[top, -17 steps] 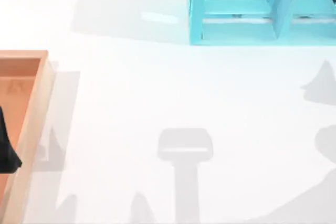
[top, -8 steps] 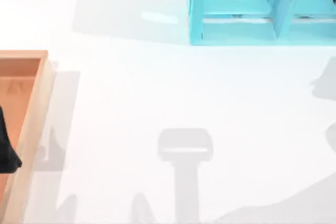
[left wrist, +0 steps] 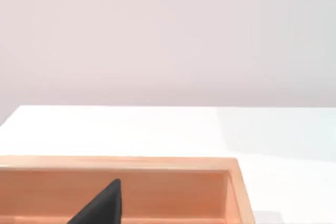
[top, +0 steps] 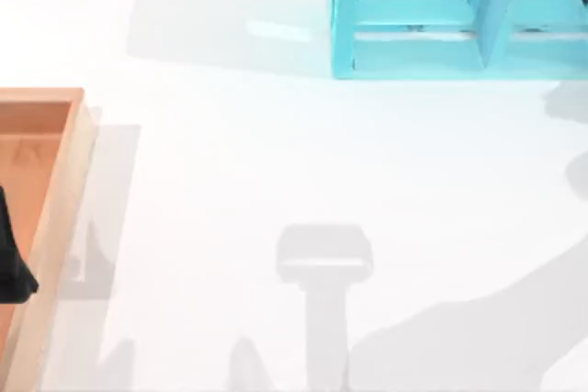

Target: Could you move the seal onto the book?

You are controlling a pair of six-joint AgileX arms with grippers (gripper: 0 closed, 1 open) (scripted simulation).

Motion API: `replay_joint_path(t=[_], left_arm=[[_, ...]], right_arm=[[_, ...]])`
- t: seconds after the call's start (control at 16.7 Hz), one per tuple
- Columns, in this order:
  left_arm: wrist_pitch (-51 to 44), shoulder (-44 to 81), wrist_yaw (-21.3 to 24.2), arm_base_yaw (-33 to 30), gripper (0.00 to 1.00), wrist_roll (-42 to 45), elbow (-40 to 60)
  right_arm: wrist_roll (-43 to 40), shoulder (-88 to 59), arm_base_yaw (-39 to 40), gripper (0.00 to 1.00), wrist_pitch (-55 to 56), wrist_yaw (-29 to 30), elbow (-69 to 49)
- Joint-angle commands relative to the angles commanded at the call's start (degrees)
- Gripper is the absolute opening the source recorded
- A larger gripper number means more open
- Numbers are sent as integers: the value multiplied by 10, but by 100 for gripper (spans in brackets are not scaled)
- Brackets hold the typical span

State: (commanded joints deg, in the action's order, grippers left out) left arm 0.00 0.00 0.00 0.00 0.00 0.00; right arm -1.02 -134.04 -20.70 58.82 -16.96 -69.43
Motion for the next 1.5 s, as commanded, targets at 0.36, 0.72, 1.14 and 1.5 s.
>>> replay_joint_path(t=[0.36,0.72,1.14,1.5], left_arm=[[0,0,0,0,100,0,0],[0,0,0,0,100,0,0],[0,0,0,0,100,0,0],[0,0,0,0,100,0,0]], right_arm=[[0,-42,14,100,-41,15,-82],[0,-42,14,70,-41,15,-82],[0,-42,14,17,-41,15,-82],[0,-42,14,0,-41,15,-82]])
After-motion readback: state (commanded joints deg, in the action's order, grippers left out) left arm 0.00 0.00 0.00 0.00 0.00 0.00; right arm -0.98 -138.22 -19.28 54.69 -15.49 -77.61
